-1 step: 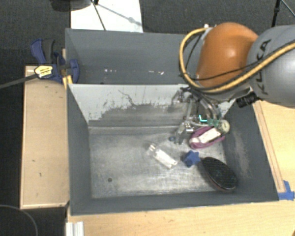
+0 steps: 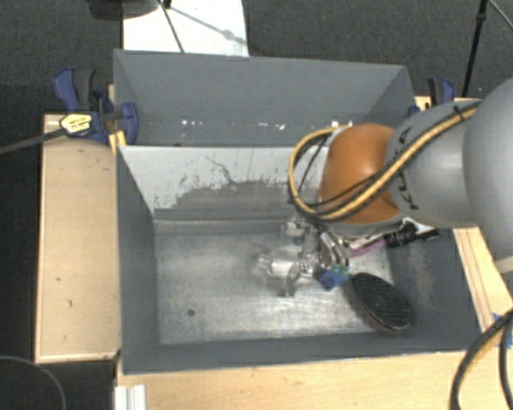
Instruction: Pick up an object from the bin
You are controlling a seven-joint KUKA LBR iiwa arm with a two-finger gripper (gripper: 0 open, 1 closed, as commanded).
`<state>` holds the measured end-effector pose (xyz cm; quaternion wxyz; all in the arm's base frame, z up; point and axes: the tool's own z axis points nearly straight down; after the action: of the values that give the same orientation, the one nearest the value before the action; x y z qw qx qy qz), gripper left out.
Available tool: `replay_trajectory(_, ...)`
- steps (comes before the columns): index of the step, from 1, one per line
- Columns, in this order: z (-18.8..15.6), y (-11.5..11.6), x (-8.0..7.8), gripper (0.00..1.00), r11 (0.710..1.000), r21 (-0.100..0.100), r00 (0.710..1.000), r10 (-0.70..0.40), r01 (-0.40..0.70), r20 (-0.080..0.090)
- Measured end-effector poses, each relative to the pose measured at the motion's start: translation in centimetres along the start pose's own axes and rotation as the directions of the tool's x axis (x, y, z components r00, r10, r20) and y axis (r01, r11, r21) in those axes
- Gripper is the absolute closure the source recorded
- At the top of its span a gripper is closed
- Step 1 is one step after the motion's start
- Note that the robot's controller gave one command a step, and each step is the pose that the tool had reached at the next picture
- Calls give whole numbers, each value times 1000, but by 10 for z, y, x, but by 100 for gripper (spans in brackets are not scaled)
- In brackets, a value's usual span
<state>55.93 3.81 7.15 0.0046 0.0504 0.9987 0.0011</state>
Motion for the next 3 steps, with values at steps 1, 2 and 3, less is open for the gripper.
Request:
replay_trajectory(1, -30, -6, 4, 0, 988, 2, 988, 153, -153, -3)
replay_trajectory(2, -47, 7, 24, 0, 968, 4, 968, 250, -250, -7)
replay_trajectory(3, -2, 7, 38, 0, 885, 1, 885, 465, -465, -2)
